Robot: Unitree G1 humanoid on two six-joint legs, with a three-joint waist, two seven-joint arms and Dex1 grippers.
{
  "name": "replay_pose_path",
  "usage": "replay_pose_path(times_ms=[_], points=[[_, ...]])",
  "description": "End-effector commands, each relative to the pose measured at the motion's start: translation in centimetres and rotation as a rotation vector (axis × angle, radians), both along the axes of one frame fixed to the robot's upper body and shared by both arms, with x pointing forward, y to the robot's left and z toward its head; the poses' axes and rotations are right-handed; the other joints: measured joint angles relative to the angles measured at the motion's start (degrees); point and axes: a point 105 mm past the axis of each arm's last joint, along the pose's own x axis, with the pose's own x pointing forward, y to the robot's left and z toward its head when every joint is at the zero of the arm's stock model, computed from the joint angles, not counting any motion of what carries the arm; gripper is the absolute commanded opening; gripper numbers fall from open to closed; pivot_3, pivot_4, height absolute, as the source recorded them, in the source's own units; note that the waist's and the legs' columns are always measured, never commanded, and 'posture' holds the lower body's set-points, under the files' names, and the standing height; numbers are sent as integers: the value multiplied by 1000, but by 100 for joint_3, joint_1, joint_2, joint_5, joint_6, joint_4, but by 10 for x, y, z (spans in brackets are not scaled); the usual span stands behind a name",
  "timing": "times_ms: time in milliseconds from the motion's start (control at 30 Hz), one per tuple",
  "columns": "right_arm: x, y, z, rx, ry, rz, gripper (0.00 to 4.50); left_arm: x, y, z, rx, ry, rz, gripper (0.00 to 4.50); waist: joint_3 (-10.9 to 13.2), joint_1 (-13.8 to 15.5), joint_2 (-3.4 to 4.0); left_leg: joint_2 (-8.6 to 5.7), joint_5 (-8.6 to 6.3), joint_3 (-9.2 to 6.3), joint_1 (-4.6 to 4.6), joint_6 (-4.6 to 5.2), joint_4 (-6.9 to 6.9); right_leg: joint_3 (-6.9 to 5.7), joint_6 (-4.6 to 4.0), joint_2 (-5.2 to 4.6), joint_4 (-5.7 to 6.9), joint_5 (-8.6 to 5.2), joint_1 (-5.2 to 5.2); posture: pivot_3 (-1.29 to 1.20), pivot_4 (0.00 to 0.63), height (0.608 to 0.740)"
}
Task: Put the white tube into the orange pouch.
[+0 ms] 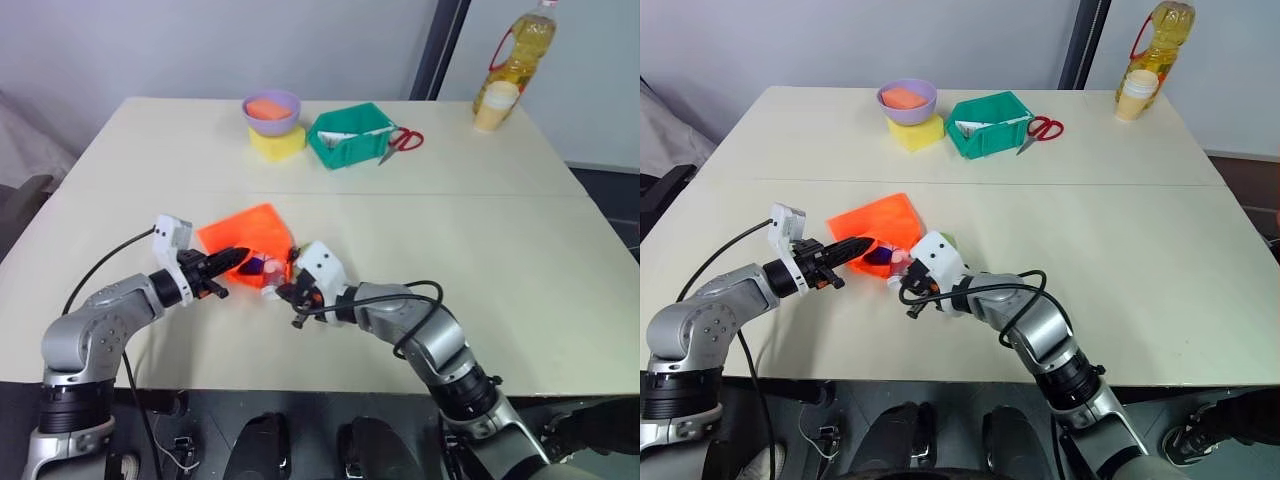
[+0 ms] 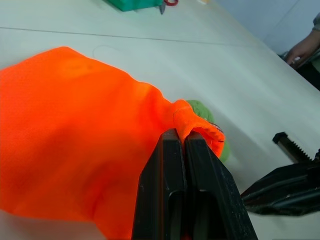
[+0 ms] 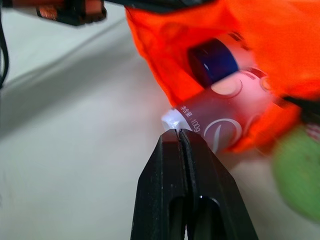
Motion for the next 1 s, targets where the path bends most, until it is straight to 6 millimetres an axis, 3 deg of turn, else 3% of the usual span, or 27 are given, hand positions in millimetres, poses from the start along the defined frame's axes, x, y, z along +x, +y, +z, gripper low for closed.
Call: replay_pose_path(times_ms=[33, 167, 567, 767, 867, 967, 1000], points=[[6, 8, 1, 0, 1, -28, 63, -7, -7, 12, -4, -41, -43, 0, 0, -8, 0, 0, 0, 0, 0, 0, 0, 0, 0, 0, 0, 0, 0, 0, 150, 737], [23, 2, -2, -17, -19, -129, 63, -10, -8, 15, -7, -43, -54, 0, 0, -18, 0, 0, 0, 0, 1, -1, 0, 0, -2, -1, 1, 0, 0, 0, 150, 737], [38, -8, 6, -33, -123, -206, 63, -12, -6, 13, 6, -25, -61, 0, 0, -104, 0, -1, 0, 0, -2, -1, -3, 0, -3, -4, 1, 0, -5, 0, 150, 737], [21, -15, 22, 21, -176, -124, 63, -14, -5, 9, 34, -13, -73, 0, 0, -129, 0, -1, 0, 0, -24, 0, -3, 0, -3, -3, 1, 0, -24, 0, 150, 737], [11, -35, 21, -12, -210, -84, 63, -17, -3, 4, 78, -9, -83, 0, 0, -127, 0, -2, 1, 0, -57, 0, 0, 0, -2, -3, 2, 0, -55, 0, 150, 737], [11, -54, 13, -110, -269, -79, 877, -20, -1, -3, 117, 0, -94, 0, 0, -123, 0, -3, 2, 1, -79, 1, 6, 0, -1, -3, 3, 1, -77, 0, 150, 737], [13, -59, 11, -137, -290, -83, 1344, -22, -1, -6, 137, 3, -104, 0, 0, -123, 0, -3, 1, 1, -80, 1, 7, -1, -1, -2, 3, 1, -77, 0, 150, 737]])
